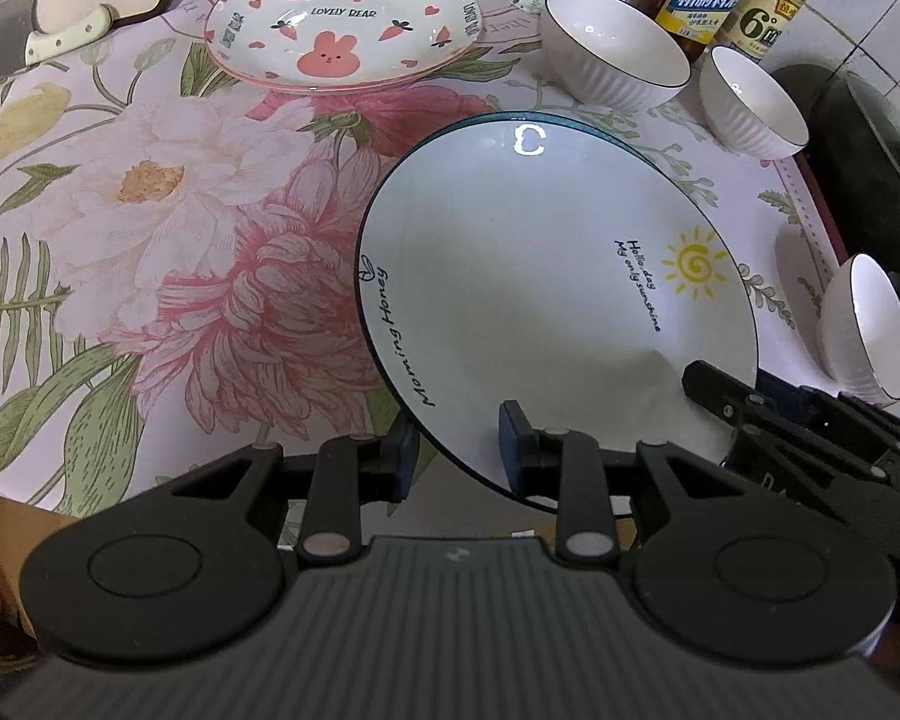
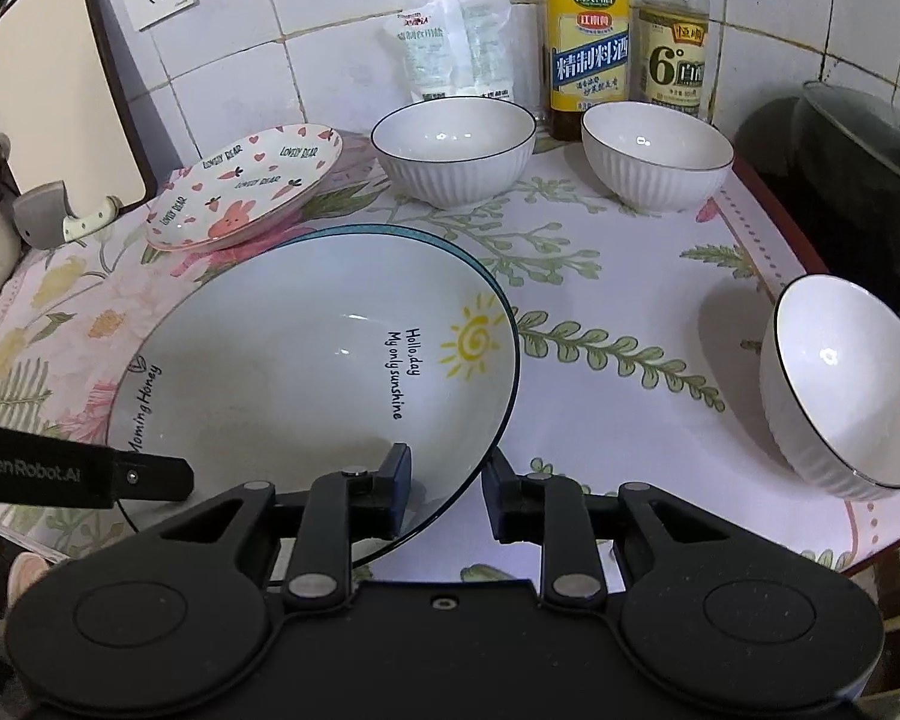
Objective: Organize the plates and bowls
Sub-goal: 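Lower the white plate onto the blue plate and open both grippers, then move both grippers to the pink bunny bowl and grasp its rim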
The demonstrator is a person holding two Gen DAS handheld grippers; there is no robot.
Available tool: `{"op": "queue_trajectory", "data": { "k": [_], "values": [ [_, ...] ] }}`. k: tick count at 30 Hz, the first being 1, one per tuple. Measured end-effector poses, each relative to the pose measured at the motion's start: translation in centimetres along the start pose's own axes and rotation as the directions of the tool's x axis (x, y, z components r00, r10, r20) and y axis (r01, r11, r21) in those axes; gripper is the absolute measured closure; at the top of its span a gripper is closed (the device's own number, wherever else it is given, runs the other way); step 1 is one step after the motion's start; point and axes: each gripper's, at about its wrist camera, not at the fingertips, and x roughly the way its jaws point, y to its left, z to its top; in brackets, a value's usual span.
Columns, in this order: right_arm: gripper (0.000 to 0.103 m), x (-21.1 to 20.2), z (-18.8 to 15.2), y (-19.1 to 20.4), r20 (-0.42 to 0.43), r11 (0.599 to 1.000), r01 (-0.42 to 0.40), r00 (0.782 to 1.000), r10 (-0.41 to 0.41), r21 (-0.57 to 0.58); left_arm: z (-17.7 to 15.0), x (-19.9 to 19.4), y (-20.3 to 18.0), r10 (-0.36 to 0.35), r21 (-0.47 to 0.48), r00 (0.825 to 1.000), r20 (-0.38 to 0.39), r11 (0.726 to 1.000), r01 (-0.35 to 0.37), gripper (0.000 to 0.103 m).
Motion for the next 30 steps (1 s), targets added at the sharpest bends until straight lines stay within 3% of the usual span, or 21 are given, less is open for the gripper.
{"op": "queue_trajectory", "data": {
  "k": [12,17,21,24,28,30],
  "values": [
    [0.071,0.3,0.2,-0.5,0.024,1.0,-0.005,1.0,0.005,-0.021,0.2,-1.2,-0.3,0.028,0.022,0.999,0.017,0.999,-0.029,0.076],
    [0.071,-1.6,0.3,-0.6,0.054,1.0,-0.019,0.998,0.021,-0.024,-0.1,-3.2,-0.7,0.007,0.052,0.999,0.043,0.999,-0.009,0.076],
    [0.071,-4.2,1.1,-0.6,0.064,0.997,-0.082,0.995,0.082,-0.005,-0.2,-5.1,-0.9,-0.004,0.078,0.998,0.067,0.997,-0.002,0.075],
    [0.071,-5.5,1.8,-0.1,0.011,0.995,-0.094,0.996,0.094,-0.02,-0.2,-6.3,-1.0,-0.011,0.094,0.997,0.074,0.996,0.004,0.073],
    [0.058,-7.5,2.4,0.8,0.008,0.993,-0.102,0.995,0.102,-0.062,-0.2,-7.6,-1.0,-0.012,0.118,0.996,0.083,0.993,0.002,0.062],
    [0.053,-8.6,2.8,1.3,0.027,0.99,-0.103,0.994,0.106,-0.093,-0.1,-8.3,-0.9,-0.007,0.13,0.996,0.091,0.991,-0.005,0.062]
  ]
}}
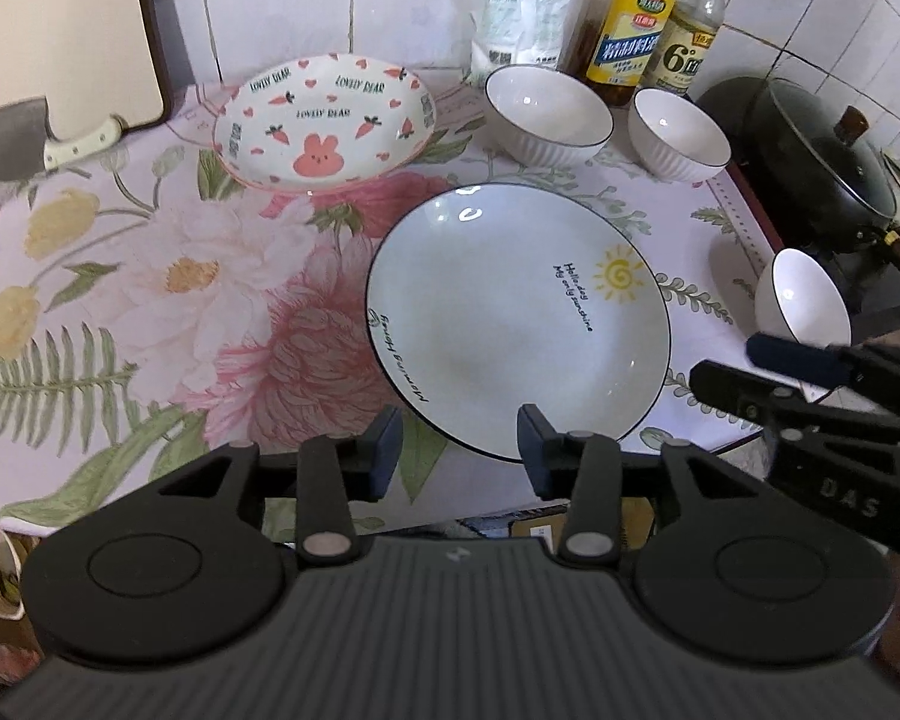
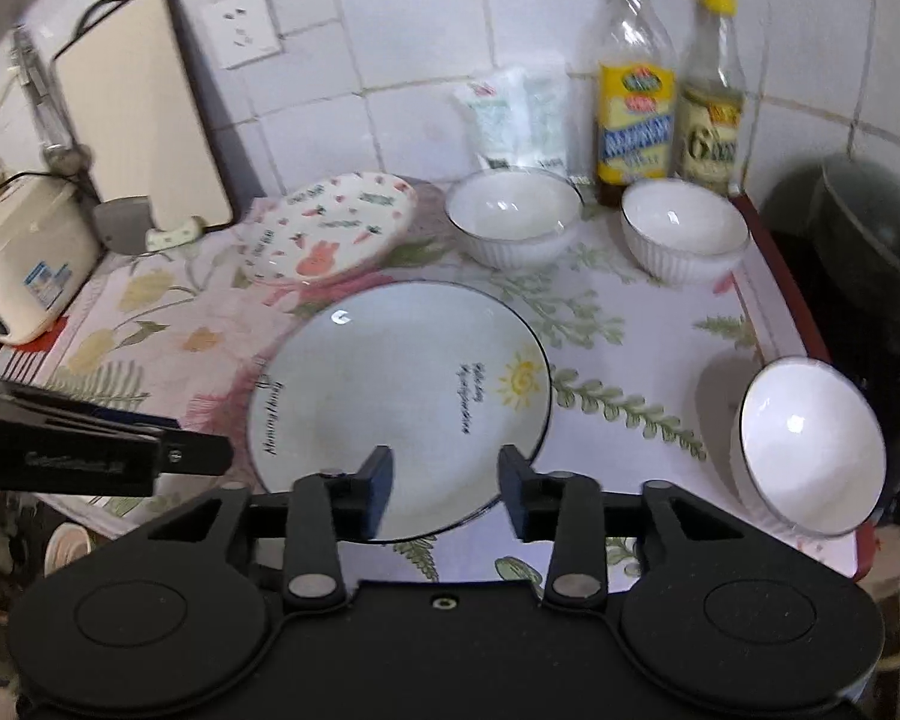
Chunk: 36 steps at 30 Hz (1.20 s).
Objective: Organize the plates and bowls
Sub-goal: 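Move both grippers to the pink bunny bowl and grasp its rim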
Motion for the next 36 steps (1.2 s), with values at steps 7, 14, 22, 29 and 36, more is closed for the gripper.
{"op": "queue_trajectory", "data": {
  "k": [7,14,22,29,36],
  "values": [
    [0.034,-1.9,2.0,1.7,0.067,0.997,-0.071,0.995,0.073,-0.031,1.0,-2.8,1.3,0.022,0.044,0.999,0.047,0.999,-0.024,0.05],
    [0.031,-1.8,4.5,3.0,0.142,0.985,-0.167,0.975,0.17,-0.034,3.0,-5.1,4.6,0.047,0.034,0.989,0.139,0.998,-0.052,0.046],
    [0.031,1.9,6.9,4.1,0.226,0.964,-0.267,0.938,0.262,-0.009,5.4,-3.8,8.1,0.075,-0.008,0.966,0.247,0.997,-0.076,0.046],
    [0.031,8.5,8.1,4.2,0.245,0.952,-0.305,0.926,0.289,0.032,6.6,-0.1,10.3,0.088,-0.094,0.936,0.342,0.994,-0.06,0.046],
    [0.032,15.4,9.1,3.1,0.174,0.962,-0.263,0.953,0.247,0.079,7.5,5.4,11.7,0.141,-0.171,0.933,0.331,0.981,-0.088,0.046]
  ]
}}
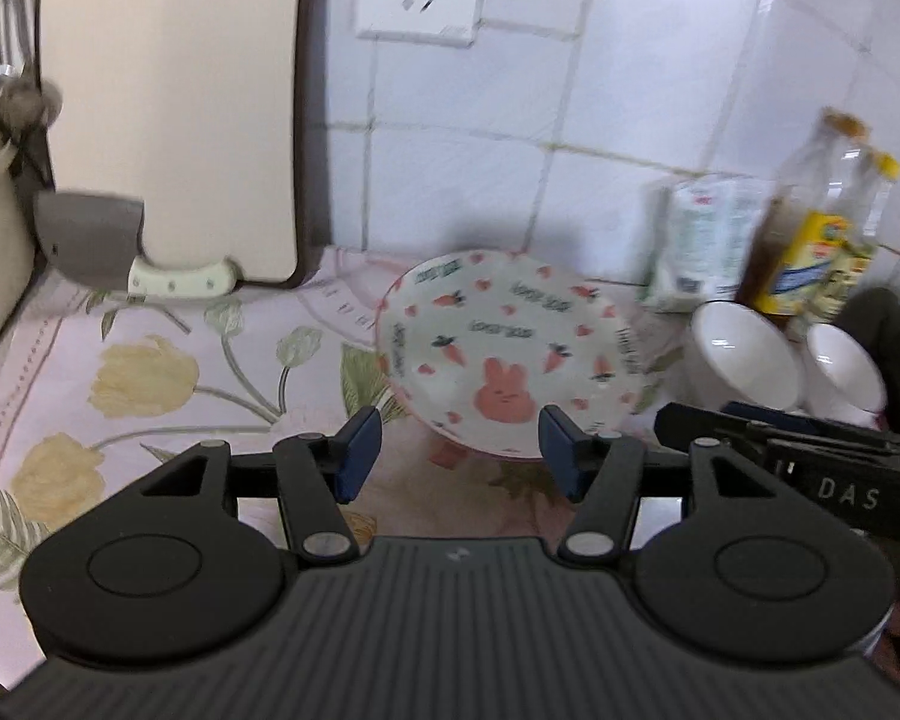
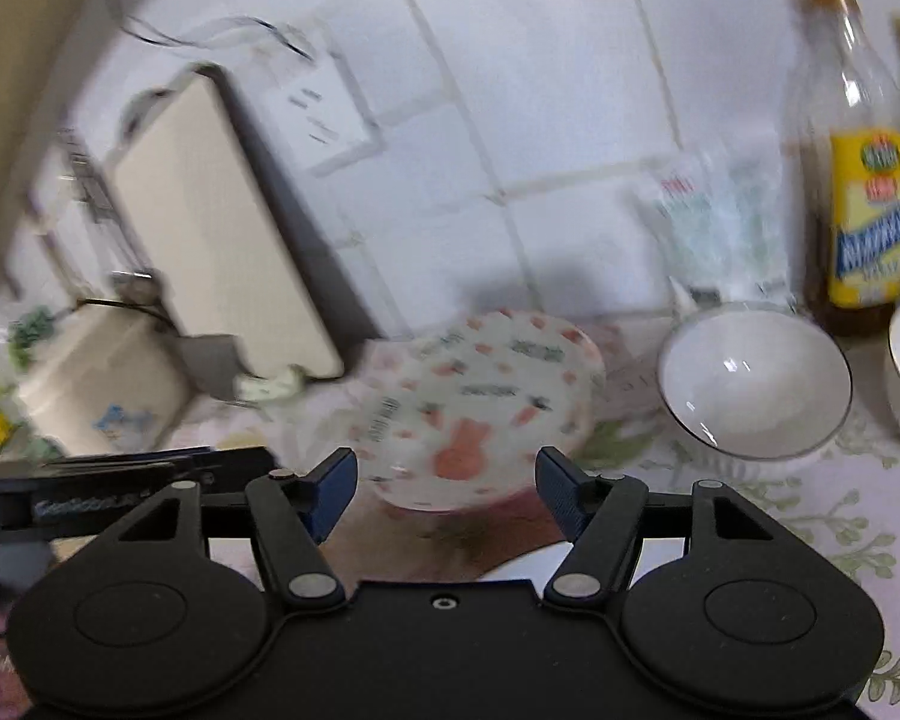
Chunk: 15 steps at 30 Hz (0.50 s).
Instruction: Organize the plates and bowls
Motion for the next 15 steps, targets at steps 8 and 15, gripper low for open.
{"op": "queue_trajectory", "data": {
  "k": [8,15],
  "values": [
    [0.033,5.3,-0.1,-1.9,-0.066,0.996,0.06,0.996,-0.055,0.072,-0.7,5.0,1.1,0.031,-0.101,0.999,-0.039,0.994,-0.035,0.046],
    [0.045,8.4,0.2,-3.0,-0.122,0.98,0.099,0.989,-0.079,0.173,-1.0,8.7,2.5,0.058,-0.163,0.996,-0.067,0.984,-0.069,0.048]
  ]
}}
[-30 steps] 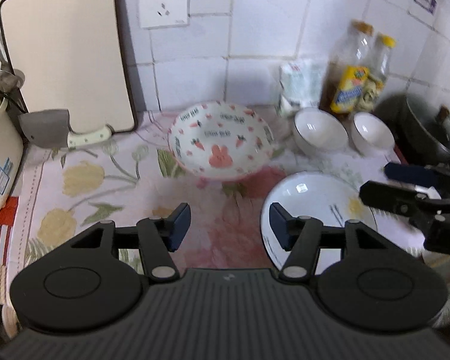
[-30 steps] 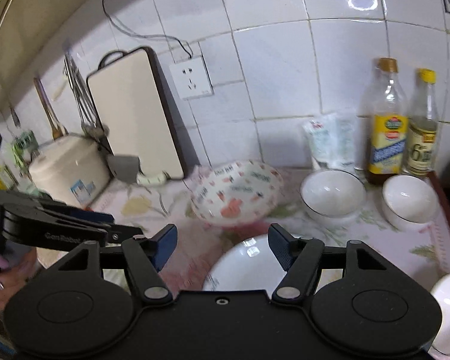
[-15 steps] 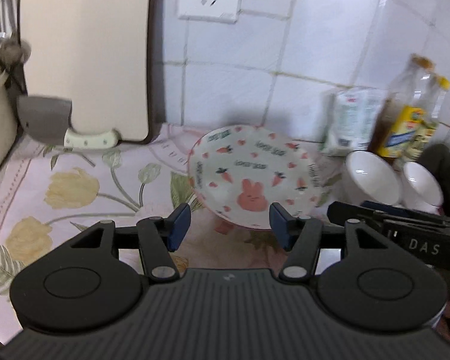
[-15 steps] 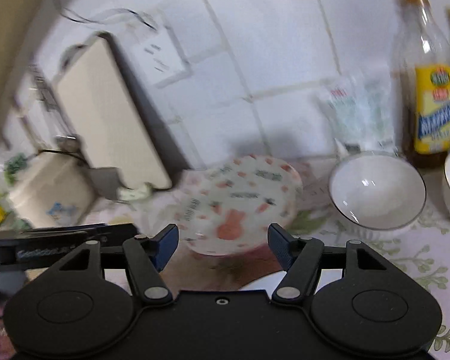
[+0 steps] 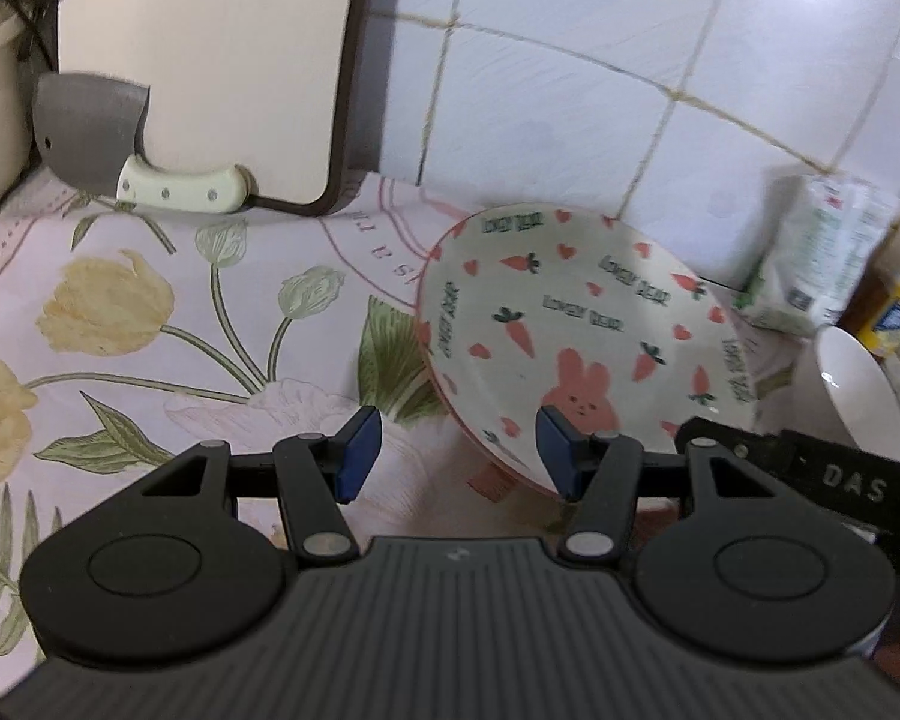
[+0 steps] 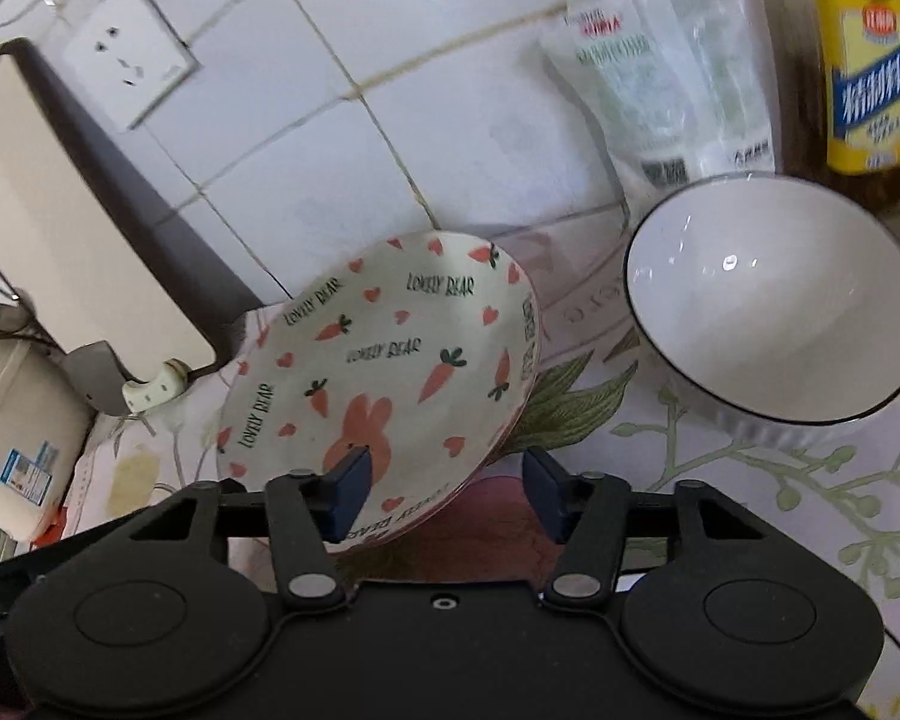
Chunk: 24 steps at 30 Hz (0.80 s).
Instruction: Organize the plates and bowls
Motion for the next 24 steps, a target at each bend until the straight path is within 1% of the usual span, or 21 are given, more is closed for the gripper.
{"op": "queue_trajectory", "data": {
  "k": [3,5,7,8,9,10,11,12,13,16,17,21,24],
  "values": [
    [0.045,0.6,-0.1,-0.2,-0.015,0.999,0.022,1.0,-0.021,0.027,0.2,1.1,0.8,0.001,-0.058,1.0,-0.024,0.998,-0.002,0.049],
    [0.045,0.8,0.0,-0.2,-0.021,0.999,0.02,1.0,-0.02,0.036,0.4,1.6,1.1,-0.024,-0.092,0.999,-0.032,0.996,0.021,0.049],
    [0.045,1.2,0.1,-0.1,-0.026,0.999,0.015,1.0,-0.015,0.035,0.5,2.0,1.0,-0.033,-0.09,0.999,-0.036,0.996,0.029,0.051],
    [0.045,1.4,0.2,-0.1,-0.022,0.999,0.018,1.0,-0.018,0.033,0.6,2.2,0.9,-0.037,-0.081,0.999,-0.039,0.996,0.033,0.054],
    [0.046,1.5,0.3,-0.1,-0.019,0.999,0.022,1.0,-0.021,0.029,0.6,2.5,0.8,-0.041,-0.077,0.998,-0.046,0.996,0.038,0.063],
    [0.049,1.6,0.3,0.0,-0.014,0.999,0.028,1.0,-0.027,0.025,0.6,2.7,0.8,-0.049,-0.081,0.997,-0.06,0.996,0.044,0.07],
    [0.056,1.7,0.4,0.1,-0.013,0.999,0.035,0.999,-0.035,0.023,0.5,2.8,0.7,-0.059,-0.087,0.996,-0.06,0.995,0.054,0.072],
    [0.06,1.8,0.4,0.2,-0.013,0.999,0.04,0.999,-0.04,0.021,0.5,2.8,0.8,-0.072,-0.09,0.996,-0.057,0.994,0.066,0.079],
    [0.066,2.0,0.4,0.2,-0.011,0.999,0.046,0.999,-0.046,0.02,0.6,2.9,0.8,-0.085,-0.093,0.994,-0.062,0.993,0.079,0.082],
    [0.072,2.0,0.4,0.1,-0.002,0.998,0.062,0.998,-0.062,0.031,0.7,3.1,0.8,-0.085,-0.112,0.994,-0.065,0.991,0.077,0.082],
    [0.078,2.0,0.3,0.0,0.0,0.997,0.07,0.998,-0.07,0.028,0.7,3.3,0.8,-0.087,-0.119,0.994,-0.061,0.99,0.079,0.082],
    [0.078,2.1,0.2,-0.2,0.014,0.998,0.07,0.997,-0.07,0.01,0.5,3.4,0.8,-0.085,-0.126,0.996,-0.035,0.989,0.08,0.083],
    [0.078,2.2,0.3,-0.1,0.015,0.997,0.073,0.997,-0.073,-0.001,0.3,3.4,0.8,-0.086,-0.132,0.996,-0.032,0.988,0.081,0.083]
  ]
}}
